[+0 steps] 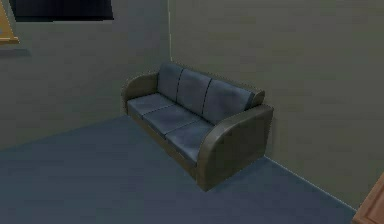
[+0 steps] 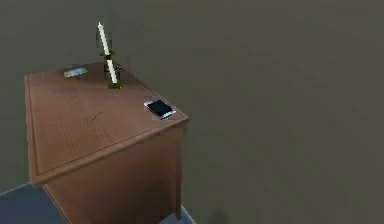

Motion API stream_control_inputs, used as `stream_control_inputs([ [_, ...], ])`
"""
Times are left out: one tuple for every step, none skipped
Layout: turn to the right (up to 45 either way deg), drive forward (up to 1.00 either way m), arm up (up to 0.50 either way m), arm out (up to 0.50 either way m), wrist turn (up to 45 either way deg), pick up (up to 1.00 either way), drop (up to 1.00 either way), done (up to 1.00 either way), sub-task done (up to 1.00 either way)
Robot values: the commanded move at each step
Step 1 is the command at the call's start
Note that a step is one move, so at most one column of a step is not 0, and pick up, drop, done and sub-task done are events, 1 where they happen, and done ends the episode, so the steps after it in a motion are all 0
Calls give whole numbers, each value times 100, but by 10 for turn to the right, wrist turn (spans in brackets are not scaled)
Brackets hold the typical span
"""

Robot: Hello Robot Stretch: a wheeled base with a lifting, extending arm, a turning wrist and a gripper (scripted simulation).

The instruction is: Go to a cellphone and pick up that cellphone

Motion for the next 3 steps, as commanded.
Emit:
stream_control_inputs([
  [0,0,38,0,0,0,0,0,0],
  [0,0,0,50,0,0,0,0,0],
  [0,0,0,0,450,0,0,0,0],
])
